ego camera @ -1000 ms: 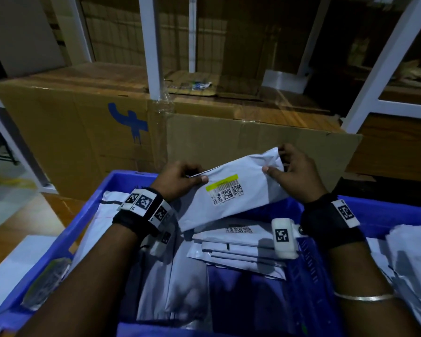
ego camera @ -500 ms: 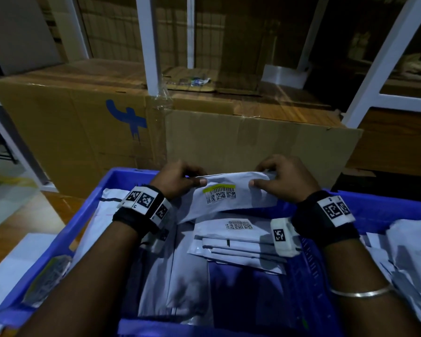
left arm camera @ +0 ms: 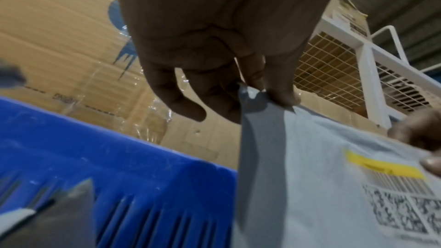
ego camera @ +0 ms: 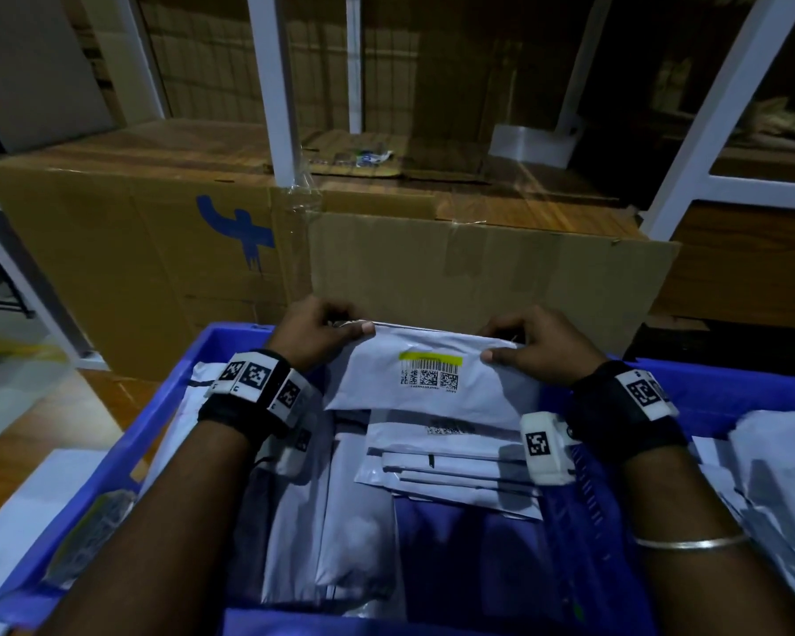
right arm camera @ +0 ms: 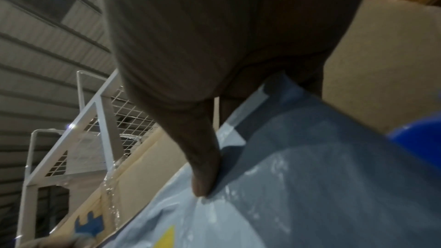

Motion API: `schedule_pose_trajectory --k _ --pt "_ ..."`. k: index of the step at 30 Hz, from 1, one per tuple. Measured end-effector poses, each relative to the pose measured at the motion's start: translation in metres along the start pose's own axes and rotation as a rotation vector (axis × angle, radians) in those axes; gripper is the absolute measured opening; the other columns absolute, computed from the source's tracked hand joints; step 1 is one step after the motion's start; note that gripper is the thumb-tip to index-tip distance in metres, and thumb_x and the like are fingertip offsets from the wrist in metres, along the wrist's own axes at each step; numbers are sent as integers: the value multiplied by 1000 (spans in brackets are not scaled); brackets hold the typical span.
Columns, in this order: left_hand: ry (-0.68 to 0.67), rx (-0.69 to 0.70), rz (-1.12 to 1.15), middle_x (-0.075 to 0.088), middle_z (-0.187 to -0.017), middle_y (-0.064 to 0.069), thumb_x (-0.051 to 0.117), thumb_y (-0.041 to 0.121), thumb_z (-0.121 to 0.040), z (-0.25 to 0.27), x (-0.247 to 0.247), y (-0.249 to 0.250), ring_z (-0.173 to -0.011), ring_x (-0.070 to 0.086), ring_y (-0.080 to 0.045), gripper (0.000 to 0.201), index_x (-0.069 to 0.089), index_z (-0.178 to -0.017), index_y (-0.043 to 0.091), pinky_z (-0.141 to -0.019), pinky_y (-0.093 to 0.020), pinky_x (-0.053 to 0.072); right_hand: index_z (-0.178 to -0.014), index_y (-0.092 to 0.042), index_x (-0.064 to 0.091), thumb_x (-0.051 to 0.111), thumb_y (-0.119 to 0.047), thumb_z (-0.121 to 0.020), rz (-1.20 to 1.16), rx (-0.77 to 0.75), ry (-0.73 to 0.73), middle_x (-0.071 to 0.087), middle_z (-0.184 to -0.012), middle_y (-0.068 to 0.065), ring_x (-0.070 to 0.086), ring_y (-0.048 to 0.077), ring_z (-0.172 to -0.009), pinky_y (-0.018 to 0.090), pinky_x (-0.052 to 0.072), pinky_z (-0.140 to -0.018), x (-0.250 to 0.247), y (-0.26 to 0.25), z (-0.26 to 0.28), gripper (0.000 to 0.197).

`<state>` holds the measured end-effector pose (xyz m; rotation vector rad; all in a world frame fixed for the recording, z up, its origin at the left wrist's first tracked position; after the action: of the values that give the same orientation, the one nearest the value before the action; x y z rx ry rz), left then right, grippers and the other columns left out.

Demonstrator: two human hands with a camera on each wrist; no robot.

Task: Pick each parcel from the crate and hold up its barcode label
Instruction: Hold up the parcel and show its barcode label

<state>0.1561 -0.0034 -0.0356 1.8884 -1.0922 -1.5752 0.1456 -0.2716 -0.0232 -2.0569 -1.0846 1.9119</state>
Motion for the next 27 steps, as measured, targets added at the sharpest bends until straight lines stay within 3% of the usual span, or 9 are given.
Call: schedule_pose_trajectory --k 2,5,7,11,15,17,21,27 --pt "35 -8 10 56 -46 14 72 28 -86 0 -2 1 -46 47 2 15 71 -73 19 -53 -25 37 -91 -24 73 79 -16 -78 -42 9 6 72 -84 -6 66 10 -79 29 49 -71 0 6 1 17" --pt "64 -18 58 58 -53 4 70 24 -87 0 -4 -1 -48 50 -8 15 69 -75 16 -52 -23 39 -92 -23 69 76 -8 -78 -148 8 -1 70 -79 0 63 8 -73 30 48 -72 1 9 3 22" --pt "48 -25 49 59 -57 0 69 23 -88 0 -2 -2 -51 52 -12 14 68 -76 15 -53 -22 40 -91 -24 67 72 -13 -77 -188 9 0 71 -82 6 62 9 -74 31 49 -73 1 8 3 18" --pt "20 -36 -64 62 -65 5 69 25 -87 -1 4 -6 -64 57 -12 9 69 -83 17 -60 -24 42 -86 -25 67 66 -13 -78 -159 35 -12 71 -81 6 62 13 -75 33 48 -75 8 8 2 15" --pt "-51 -103 -167 69 -83 -1 74 33 -83 -1 12 -18 -76 61 -14 17 69 -96 22 -65 -24 41 -88 -24 68 64 0 -82 -41 76 -92 67 -80 6 58 14 -73 28 43 -71 24 8 -6 25" --pt "-88 -137 -228 69 -85 -2 76 33 -81 -1 16 -24 -81 63 -16 23 68 -100 22 -67 -23 40 -88 -24 68 64 0 -82 13 104 -143 66 -82 6 56 14 -73 26 41 -70 28 10 -11 25" --pt "-205 -166 -302 70 -101 -4 76 37 -80 1 32 -32 -95 64 -19 30 67 -105 22 -75 -23 43 -95 -16 69 63 0 -83 198 139 -282 58 -74 -7 54 14 -75 22 38 -66 42 18 -15 21" --pt "-231 -133 -332 68 -111 -7 72 35 -85 1 39 -26 -105 61 -24 30 67 -109 18 -87 -34 50 -95 -22 66 56 -12 -85 513 176 -395 63 -90 -1 61 23 -86 24 40 -71 62 24 -10 18"
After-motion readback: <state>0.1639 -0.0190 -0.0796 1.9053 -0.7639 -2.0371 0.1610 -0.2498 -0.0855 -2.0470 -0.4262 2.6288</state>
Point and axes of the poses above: each hand's wrist, its own z-axis away from the middle knuckle, its own x-axis out of the palm, y = z × x, the point moved 8 cm from there along -z, towards the middle knuckle
